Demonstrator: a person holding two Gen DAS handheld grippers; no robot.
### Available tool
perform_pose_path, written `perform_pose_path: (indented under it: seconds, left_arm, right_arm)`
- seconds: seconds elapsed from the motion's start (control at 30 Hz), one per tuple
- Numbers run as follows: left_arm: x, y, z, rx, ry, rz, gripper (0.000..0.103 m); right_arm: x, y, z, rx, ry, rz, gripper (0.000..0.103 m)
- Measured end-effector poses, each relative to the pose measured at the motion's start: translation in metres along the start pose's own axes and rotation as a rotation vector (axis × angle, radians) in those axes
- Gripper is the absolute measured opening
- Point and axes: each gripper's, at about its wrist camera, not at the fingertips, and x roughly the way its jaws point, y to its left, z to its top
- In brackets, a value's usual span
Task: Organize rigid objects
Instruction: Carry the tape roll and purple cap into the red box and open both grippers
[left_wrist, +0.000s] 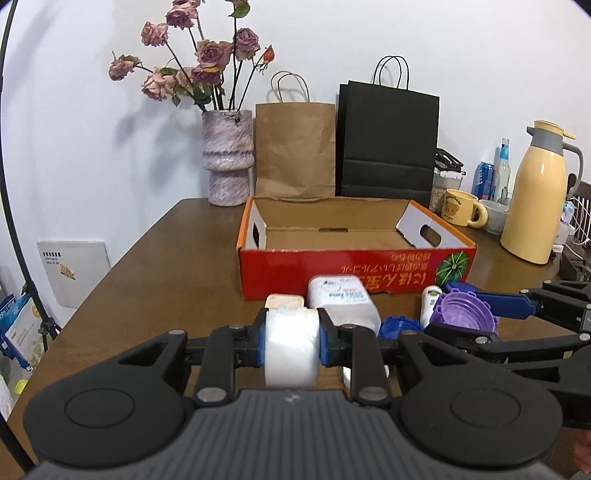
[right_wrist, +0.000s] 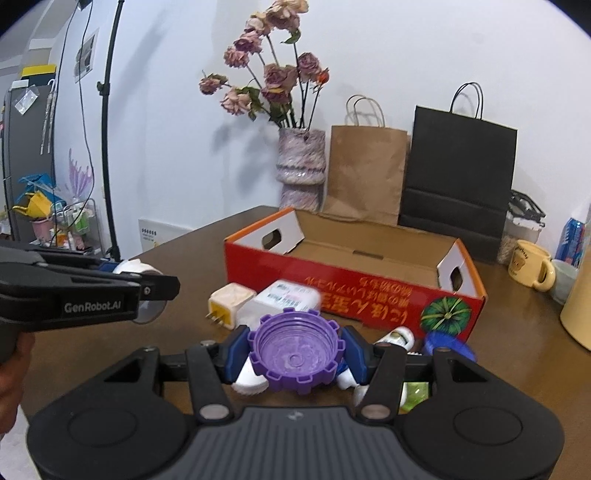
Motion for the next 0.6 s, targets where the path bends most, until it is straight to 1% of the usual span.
perform_pose_path:
  seconds: [0.37, 0.6]
  left_arm:
    - [0.019, -0.013, 0.032, -0.004, -0.043, 0.000, 0.026]
    - [0.038, -0.021, 0.053, 0.000, -0.059, 0.003, 0.026]
  right_arm:
    - [0.009, -0.024, 0.026, 0.003, -0.048, -0.032, 0.053]
    - [0.019, -0.041, 0.044, 0.009, -0.079, -0.045, 0.053]
